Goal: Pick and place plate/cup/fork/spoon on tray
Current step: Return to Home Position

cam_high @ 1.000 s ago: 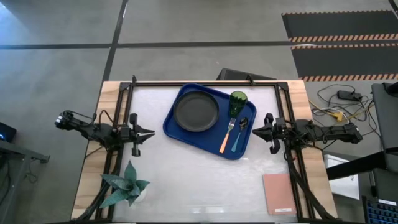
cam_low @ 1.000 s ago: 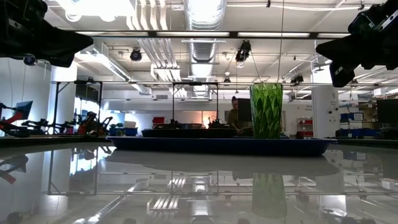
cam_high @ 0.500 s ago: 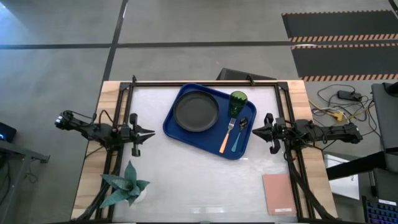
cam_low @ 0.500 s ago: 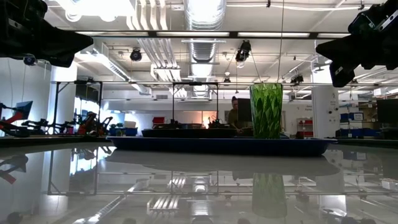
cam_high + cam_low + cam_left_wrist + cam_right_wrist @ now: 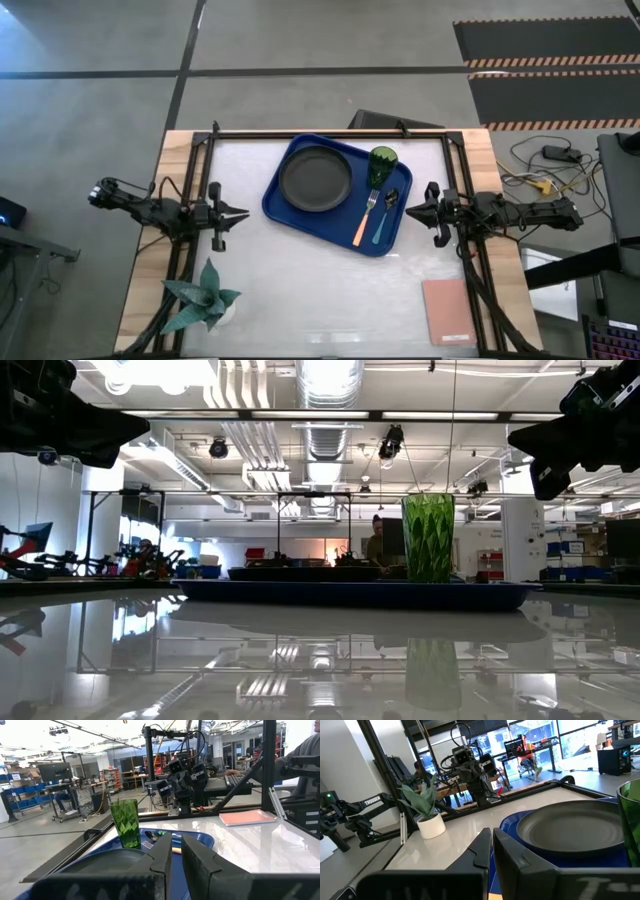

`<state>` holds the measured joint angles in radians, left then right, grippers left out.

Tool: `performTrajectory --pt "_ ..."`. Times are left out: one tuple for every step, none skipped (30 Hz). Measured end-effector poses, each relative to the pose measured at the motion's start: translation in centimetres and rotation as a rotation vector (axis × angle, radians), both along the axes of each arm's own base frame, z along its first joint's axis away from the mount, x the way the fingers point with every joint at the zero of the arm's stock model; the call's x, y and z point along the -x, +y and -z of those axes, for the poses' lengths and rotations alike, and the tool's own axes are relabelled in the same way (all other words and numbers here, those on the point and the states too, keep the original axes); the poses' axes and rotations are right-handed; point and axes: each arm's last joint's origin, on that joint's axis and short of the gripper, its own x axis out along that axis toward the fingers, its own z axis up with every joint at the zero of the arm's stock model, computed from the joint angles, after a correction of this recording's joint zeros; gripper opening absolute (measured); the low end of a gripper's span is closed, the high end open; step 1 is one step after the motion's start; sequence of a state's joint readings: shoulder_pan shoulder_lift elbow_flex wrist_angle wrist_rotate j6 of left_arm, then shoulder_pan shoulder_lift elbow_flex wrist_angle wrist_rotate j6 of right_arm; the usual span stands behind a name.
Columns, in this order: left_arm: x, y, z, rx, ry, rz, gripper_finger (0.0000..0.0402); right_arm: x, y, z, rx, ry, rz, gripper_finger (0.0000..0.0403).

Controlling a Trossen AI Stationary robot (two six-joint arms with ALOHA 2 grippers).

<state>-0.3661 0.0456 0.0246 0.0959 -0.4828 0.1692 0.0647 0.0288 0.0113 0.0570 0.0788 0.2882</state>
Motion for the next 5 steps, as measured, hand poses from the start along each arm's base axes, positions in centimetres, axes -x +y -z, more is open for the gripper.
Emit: performTrajectory --pt "0.00 0.00 0.00 0.000 0.000 0.000 0.0024 0.00 0.00 0.00 0.000 0.000 0.000 0.0009" --pt "0.00 0.00 0.00 0.000 0.000 0.000 0.0024 0.00 0.00 0.00 0.000 0.000 0.000 0.0009" --pt "0.00 0.00 0.00 0.000 0.000 0.000 0.0024 0.00 0.00 -0.01 0.000 0.000 0.000 0.0009" --pt "0.00 0.00 0.00 0.000 0.000 0.000 0.0024 0.00 0.00 -0.01 0.000 0.000 0.000 0.0009" --pt "0.00 0.00 0.00 0.000 0.000 0.000 0.0024 0.00 0.00 -0.01 0.000 0.000 0.000 0.0009"
